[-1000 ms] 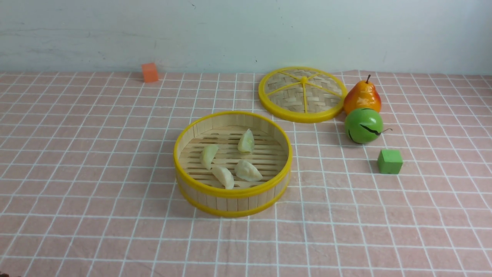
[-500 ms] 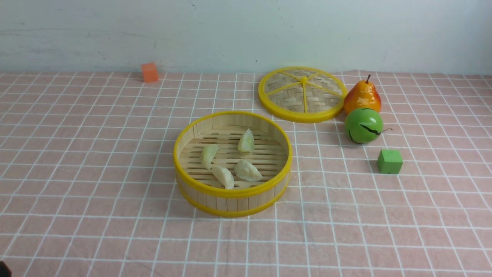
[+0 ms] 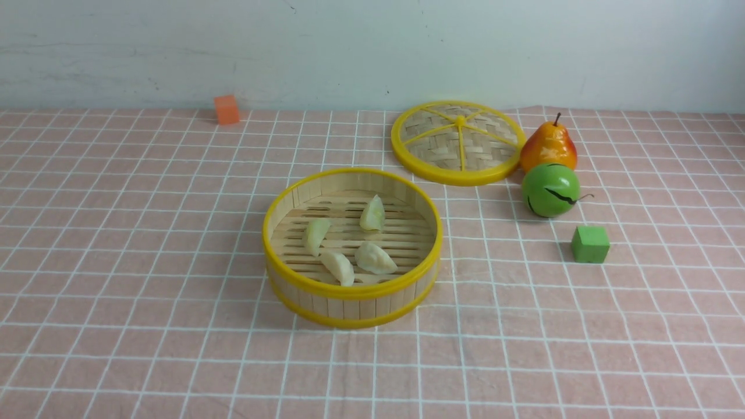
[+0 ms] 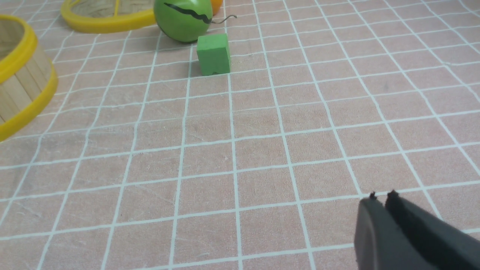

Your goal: Put the dumplings into the steamer on the table with the pink tablecloth.

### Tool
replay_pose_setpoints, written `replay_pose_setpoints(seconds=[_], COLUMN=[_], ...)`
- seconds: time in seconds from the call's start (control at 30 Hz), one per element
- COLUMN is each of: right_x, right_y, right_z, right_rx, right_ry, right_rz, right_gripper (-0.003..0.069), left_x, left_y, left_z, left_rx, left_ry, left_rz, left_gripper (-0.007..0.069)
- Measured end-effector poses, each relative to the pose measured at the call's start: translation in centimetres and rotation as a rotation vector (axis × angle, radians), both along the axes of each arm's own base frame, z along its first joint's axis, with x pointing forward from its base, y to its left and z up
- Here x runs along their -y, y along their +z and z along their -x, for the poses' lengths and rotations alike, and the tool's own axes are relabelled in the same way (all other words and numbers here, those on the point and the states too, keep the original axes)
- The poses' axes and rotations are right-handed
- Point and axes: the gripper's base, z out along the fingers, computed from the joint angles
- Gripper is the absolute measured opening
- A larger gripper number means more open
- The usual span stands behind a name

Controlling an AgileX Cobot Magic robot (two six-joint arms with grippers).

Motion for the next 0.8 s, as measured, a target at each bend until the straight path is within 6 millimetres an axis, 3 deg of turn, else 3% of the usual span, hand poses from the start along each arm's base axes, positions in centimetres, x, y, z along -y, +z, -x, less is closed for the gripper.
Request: replay_pose_setpoints(seconds=[0.8], right_x=[0.00], right_y=[0.00], right_z=[0.00], right_rx=[0.000], right_ry=[0.000], right_rz=[0.000], right_gripper=[0.0071], left_x=[0.00], left_y=[0.00], left_z=[0.00], left_rx=[0.000], left_ry=[-0.002], left_rz=[-0.005], left_gripper=[-0.0013])
